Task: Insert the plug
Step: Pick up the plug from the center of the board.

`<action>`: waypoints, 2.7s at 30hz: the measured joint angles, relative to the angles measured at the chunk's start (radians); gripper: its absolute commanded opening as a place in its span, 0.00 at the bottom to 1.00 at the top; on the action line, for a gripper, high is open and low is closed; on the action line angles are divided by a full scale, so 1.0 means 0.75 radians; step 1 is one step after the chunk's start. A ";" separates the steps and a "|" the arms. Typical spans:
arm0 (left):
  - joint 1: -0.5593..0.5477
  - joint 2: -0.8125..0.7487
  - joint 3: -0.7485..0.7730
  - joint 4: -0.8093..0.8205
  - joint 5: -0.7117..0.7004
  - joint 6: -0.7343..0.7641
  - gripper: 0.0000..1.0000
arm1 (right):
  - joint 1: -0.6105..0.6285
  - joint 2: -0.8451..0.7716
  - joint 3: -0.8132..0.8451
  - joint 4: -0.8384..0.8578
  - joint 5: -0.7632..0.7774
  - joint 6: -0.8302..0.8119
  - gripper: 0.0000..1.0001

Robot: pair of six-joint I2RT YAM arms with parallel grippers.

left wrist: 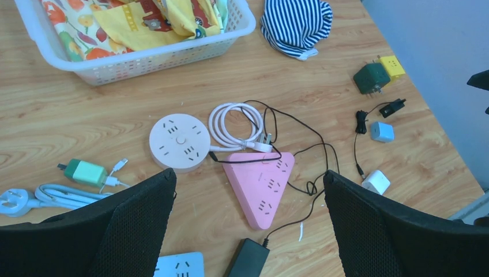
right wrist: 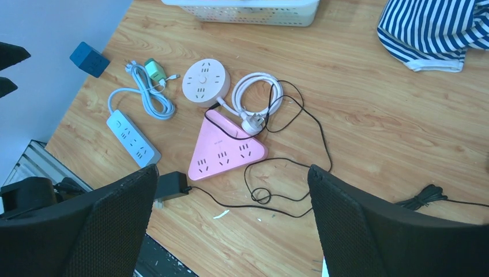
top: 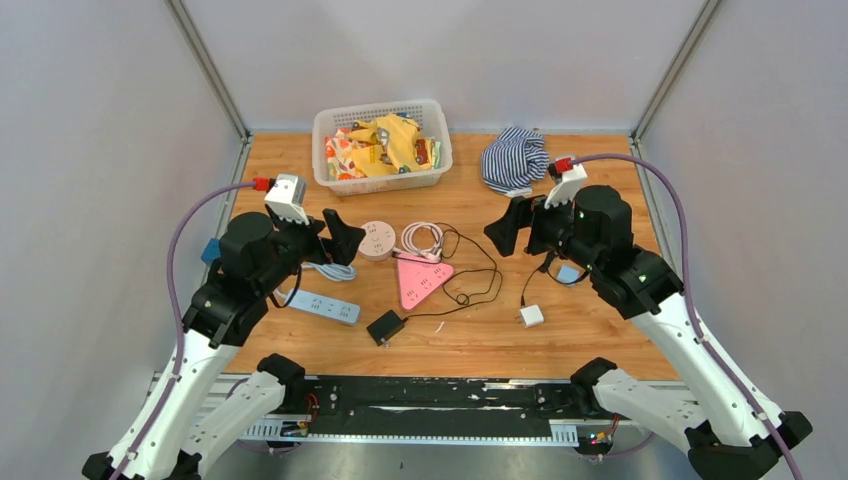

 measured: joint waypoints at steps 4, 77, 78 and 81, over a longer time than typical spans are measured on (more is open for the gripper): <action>0.000 -0.002 -0.007 0.000 -0.001 0.001 1.00 | 0.000 -0.003 -0.023 0.001 0.025 0.008 1.00; -0.006 -0.062 -0.236 0.019 -0.083 0.093 1.00 | -0.801 1.208 0.215 0.104 0.344 -0.410 0.77; -0.007 -0.060 -0.236 0.019 -0.084 0.093 1.00 | -0.801 1.214 0.215 0.104 0.344 -0.414 0.77; -0.013 -0.056 -0.236 0.018 -0.085 0.093 1.00 | -0.801 1.226 0.215 0.104 0.344 -0.426 0.76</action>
